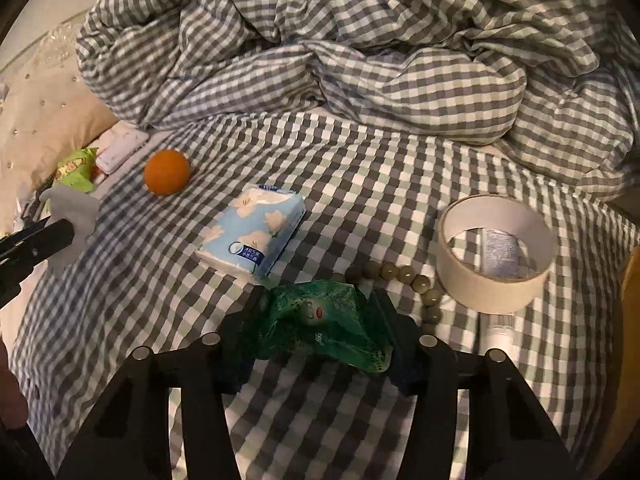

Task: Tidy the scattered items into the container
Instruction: 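Grasp the green snack bag with right tool while left tool grasps the white plush toy, then carry snack bag and plush toy over the box and open both tools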

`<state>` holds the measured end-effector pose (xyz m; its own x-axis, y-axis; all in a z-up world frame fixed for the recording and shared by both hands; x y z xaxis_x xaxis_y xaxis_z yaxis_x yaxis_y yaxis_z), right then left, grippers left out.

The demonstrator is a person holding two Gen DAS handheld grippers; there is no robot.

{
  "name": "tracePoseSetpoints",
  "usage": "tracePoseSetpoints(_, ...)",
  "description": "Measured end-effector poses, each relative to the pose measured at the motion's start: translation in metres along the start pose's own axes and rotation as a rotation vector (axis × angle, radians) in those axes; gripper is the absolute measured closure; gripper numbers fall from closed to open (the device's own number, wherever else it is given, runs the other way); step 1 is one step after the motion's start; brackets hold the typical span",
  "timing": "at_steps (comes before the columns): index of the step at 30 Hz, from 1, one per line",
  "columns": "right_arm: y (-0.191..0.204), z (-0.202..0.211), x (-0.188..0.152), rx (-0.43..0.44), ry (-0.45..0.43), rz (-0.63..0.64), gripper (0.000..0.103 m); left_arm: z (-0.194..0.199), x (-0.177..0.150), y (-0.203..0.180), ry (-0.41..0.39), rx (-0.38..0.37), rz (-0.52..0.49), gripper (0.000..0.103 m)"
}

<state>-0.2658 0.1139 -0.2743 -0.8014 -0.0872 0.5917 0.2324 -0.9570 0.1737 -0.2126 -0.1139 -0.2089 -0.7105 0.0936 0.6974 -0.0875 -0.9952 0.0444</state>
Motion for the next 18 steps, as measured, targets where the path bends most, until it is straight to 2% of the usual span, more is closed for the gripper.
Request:
tracePoseSetpoints(7,-0.008,0.036,0.000,0.032,-0.049,-0.010,0.054,0.028,0.013,-0.020,-0.036,-0.005,-0.025,0.059)
tracePoseSetpoints(18,-0.026,0.154,-0.002,0.076,-0.213,-0.039,0.054,0.099,0.037,-0.072,-0.132,-0.029,-0.084,0.059)
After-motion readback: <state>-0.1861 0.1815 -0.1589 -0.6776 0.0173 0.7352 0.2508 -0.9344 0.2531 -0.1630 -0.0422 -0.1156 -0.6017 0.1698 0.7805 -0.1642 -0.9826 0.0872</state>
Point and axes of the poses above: each gripper's, at about its wrist camera, not at the fingertips, and z roughly against the way its jaws point, y to its left, x to its top, the point moved 1 cm from there along -z, roughly the way its jaws point, and after that the axes turned 9 degrees about -z, right-handed, at the moved point
